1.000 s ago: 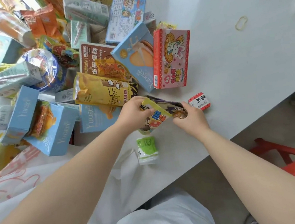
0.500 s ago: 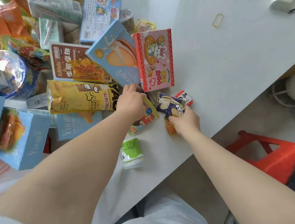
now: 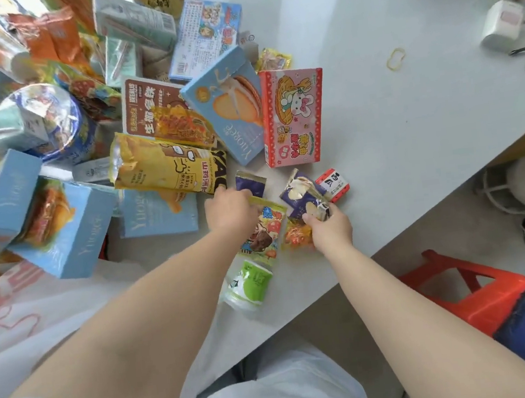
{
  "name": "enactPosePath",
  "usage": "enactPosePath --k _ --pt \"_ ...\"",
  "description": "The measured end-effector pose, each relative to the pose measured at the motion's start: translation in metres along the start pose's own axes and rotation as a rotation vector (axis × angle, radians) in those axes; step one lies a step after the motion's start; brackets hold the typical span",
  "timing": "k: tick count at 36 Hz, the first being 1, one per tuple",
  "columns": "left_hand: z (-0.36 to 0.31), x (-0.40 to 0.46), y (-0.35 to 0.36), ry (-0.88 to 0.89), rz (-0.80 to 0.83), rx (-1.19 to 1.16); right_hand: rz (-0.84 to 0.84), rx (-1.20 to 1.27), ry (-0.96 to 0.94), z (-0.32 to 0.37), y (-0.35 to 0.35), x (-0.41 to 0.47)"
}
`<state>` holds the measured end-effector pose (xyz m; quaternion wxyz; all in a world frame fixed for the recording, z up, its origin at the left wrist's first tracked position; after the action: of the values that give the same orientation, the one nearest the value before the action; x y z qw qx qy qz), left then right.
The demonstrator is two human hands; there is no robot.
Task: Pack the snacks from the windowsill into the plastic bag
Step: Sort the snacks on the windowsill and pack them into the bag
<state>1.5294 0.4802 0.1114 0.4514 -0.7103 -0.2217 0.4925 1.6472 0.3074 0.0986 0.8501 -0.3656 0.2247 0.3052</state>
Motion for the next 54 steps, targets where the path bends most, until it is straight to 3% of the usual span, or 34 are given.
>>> enactPosePath --k 5,18,26,33,38,48,54 --pt "0.028 -0.017 -0.038 -0.064 -0.073 -0.308 0.010 0.099 -0.038 0.026 0.013 -0.009" --pt "0.103 -0.047 -0.161 -0.138 -0.458 -0.605 0.149 0.255 -0.185 0.136 0.065 -0.016" --pt "0.165 -0.053 -0.200 -0.233 -0.621 -0.822 0.219 0.265 -0.354 0.226 0.084 -0.023" --pt "0.217 -0.088 -0.204 -0.329 -0.736 -0.976 0.370 0.232 -0.464 0.265 0.111 -0.065" --pt "0.254 -0.145 -0.207 -0.318 -0.892 -1.024 0.505 0.201 -0.642 0.279 0.135 -0.123" --pt "0.322 -0.281 -0.127 -0.409 -1.004 -1.103 0.677 0.072 -0.736 0.218 0.184 -0.235" --pt "0.345 -0.325 -0.071 -0.338 -0.978 -0.932 0.610 -0.064 -0.886 0.187 0.204 -0.279"
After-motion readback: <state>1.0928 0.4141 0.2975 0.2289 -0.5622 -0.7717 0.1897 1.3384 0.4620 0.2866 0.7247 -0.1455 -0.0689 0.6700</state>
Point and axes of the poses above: each hand's wrist, its own x-axis towards the middle knuckle, its own y-axis out of the palm, z = x × y, the point moved 10 cm from there along x, towards the middle knuckle, and after that the axes turned 7 degrees about -y, right-handed, at the moved point
